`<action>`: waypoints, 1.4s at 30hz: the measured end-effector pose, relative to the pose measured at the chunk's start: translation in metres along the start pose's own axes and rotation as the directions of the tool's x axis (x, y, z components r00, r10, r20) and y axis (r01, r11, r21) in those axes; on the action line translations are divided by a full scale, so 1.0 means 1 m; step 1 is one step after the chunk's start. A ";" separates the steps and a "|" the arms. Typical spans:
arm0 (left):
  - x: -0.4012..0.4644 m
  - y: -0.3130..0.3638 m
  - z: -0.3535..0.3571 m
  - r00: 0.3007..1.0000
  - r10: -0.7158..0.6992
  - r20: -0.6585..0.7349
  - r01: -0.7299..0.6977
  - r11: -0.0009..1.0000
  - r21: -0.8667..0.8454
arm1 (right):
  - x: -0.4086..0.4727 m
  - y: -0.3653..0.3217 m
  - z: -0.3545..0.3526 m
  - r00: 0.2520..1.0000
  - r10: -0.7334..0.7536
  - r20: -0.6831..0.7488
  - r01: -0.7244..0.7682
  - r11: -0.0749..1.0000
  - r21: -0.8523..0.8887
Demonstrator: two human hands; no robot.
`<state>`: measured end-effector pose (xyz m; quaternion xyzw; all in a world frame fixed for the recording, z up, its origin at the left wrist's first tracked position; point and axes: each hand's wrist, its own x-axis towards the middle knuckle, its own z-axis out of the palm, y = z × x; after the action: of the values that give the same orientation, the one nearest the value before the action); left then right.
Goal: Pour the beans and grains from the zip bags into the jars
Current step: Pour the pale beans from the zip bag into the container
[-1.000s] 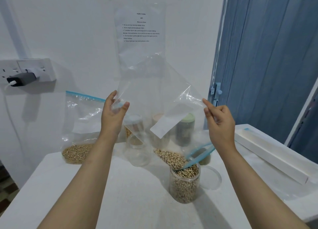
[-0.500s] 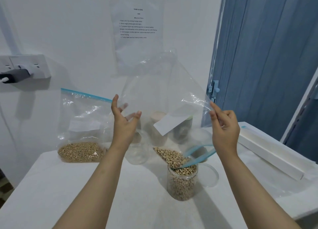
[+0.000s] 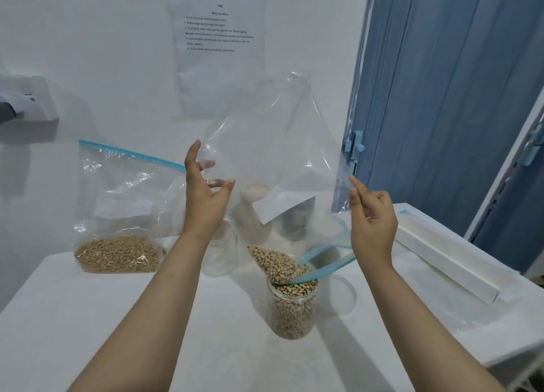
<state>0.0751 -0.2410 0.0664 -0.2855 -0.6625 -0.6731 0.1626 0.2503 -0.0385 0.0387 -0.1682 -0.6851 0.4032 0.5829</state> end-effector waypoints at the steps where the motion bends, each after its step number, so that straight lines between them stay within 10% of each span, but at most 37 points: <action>1: 0.001 0.002 0.001 1.000 0.003 0.001 -0.003 1.000 -0.002 | 0.001 0.000 -0.001 1.000 0.004 0.002 -0.004 1.000 0.002; 42: 0.006 0.046 0.003 0.996 0.088 0.020 -0.089 0.991 0.099 | 0.005 -0.006 -0.016 0.995 0.085 0.049 -0.090 0.989 0.115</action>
<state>0.0984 -0.2404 0.1069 -0.3115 -0.6834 -0.6288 0.2012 0.2658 -0.0331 0.0464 -0.1550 -0.6648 0.4715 0.5583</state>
